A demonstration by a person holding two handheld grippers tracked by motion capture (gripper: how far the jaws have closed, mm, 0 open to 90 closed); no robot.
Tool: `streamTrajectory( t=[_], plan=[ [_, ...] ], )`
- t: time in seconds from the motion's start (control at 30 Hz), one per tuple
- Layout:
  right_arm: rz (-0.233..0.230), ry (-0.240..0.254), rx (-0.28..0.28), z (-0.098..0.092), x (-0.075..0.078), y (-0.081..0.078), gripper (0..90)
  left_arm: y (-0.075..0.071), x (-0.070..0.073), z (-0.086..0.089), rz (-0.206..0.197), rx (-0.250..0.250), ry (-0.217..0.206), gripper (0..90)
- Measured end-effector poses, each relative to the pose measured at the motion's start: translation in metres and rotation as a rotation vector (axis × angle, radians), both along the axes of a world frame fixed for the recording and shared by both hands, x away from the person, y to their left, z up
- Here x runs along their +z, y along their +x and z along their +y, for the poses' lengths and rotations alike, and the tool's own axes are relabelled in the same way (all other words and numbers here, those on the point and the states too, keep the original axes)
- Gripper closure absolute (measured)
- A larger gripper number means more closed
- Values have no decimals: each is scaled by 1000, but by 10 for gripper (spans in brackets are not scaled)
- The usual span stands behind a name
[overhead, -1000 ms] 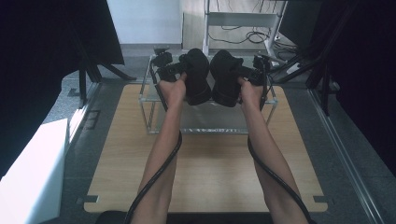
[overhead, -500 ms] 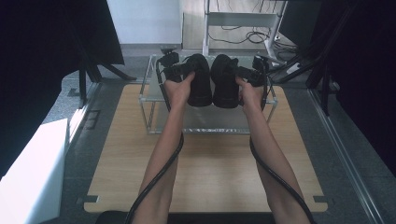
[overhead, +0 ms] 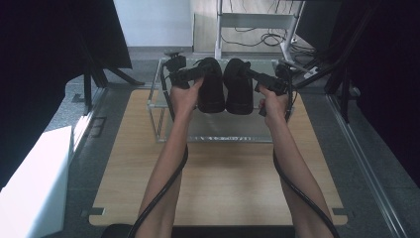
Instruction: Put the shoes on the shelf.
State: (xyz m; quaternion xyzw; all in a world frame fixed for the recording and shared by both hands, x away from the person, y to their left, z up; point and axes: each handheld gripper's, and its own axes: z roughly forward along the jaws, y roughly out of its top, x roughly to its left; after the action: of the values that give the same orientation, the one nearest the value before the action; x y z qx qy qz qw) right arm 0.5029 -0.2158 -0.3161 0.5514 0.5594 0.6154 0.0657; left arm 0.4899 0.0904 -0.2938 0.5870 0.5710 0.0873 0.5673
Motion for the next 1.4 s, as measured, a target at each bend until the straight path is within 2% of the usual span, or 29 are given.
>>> streamTrajectory(
  t=[0.13,0.2,0.43,0.7,0.97,1.1,1.2,1.33,1.4],
  plan=[
    [-21,7,11,-7,1,-10,302,-7,-3,7,-14,-6,-26,266],
    [-28,12,15,-10,1,-13,300,-12,-6,13,-22,-17,-52,261],
    [-42,16,40,-20,-2,-24,291,-23,-13,22,-39,-46,-77,236],
    [-55,25,57,-30,-4,-34,282,-39,-23,31,-57,-73,-64,205],
    [-67,5,78,-38,-8,-45,273,-58,-33,40,-78,-107,-46,166],
    [-80,-34,100,-40,-10,-54,263,-68,-36,42,-91,-124,-25,145],
    [-90,-44,121,-40,-11,-60,253,-75,-38,42,-96,-136,1,140],
    [-94,-59,141,-40,-12,-65,238,-84,-43,42,-100,-148,8,136],
    [-106,-88,159,-40,-14,-70,196,-88,-45,42,-103,-152,19,114]
  ],
)
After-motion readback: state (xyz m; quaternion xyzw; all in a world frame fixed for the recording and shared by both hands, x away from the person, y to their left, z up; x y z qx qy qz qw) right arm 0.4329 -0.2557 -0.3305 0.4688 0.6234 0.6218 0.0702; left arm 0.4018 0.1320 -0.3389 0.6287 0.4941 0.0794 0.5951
